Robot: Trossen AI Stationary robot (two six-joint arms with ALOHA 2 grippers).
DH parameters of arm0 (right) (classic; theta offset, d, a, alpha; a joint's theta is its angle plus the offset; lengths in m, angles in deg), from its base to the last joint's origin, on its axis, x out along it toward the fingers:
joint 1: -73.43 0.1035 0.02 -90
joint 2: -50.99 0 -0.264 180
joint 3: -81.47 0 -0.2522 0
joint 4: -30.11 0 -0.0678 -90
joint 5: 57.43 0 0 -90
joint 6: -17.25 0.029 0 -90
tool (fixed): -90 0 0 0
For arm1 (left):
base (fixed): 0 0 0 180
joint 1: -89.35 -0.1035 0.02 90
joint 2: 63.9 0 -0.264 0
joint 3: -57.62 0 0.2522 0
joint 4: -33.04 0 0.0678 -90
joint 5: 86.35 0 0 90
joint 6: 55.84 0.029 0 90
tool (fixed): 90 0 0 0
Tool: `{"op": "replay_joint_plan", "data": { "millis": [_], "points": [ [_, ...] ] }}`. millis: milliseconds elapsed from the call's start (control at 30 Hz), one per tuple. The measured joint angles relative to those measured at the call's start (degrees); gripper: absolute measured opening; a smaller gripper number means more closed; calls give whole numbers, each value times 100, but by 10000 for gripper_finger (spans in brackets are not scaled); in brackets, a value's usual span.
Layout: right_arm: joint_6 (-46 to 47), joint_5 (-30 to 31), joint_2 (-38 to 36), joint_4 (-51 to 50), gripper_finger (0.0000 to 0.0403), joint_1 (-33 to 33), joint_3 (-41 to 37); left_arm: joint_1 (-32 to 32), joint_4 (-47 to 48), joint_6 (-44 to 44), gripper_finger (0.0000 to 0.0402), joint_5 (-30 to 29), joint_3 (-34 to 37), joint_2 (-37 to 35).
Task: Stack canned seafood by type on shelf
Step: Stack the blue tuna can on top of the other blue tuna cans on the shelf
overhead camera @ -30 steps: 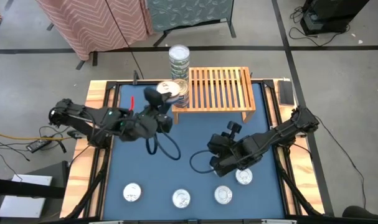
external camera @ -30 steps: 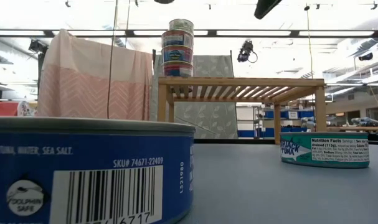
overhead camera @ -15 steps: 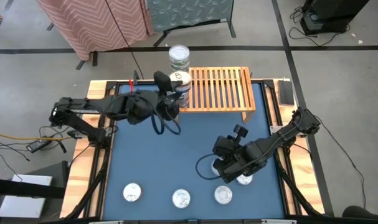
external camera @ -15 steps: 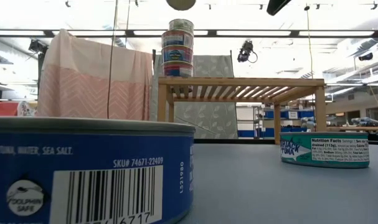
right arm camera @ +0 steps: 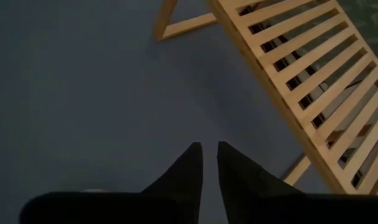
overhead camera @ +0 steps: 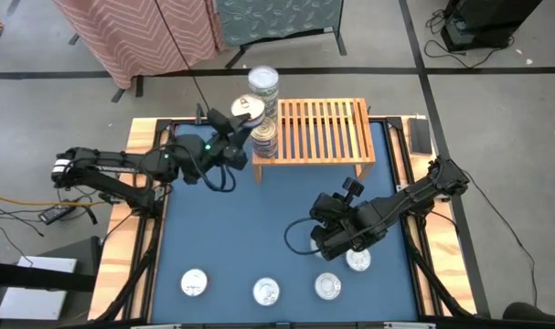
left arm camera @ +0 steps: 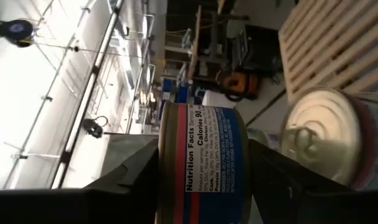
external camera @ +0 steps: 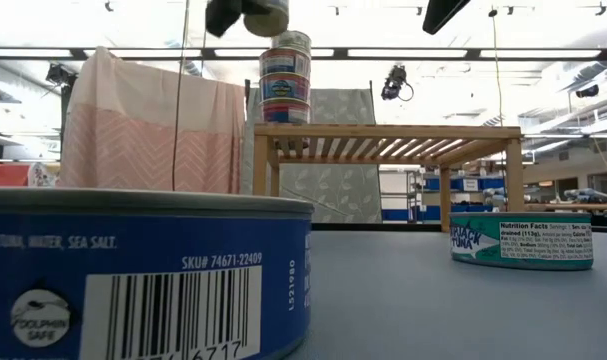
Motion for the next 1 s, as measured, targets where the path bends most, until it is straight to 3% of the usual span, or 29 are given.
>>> {"op": "replay_joint_plan", "data": {
  "millis": [433, 600, 1000],
  "points": [
    [-31, 0, 0, 11, 50, -146, 0, 58, 56, -381, 213, 554, 252, 109],
    [-23, 2, 0, 11, 51, -144, 0, -182, 578, -806, 213, 849, 252, 109],
    [-22, 0, 0, 23, 48, -144, 0, -338, 575, -923, 213, 907, 250, 109]
  ]
}}
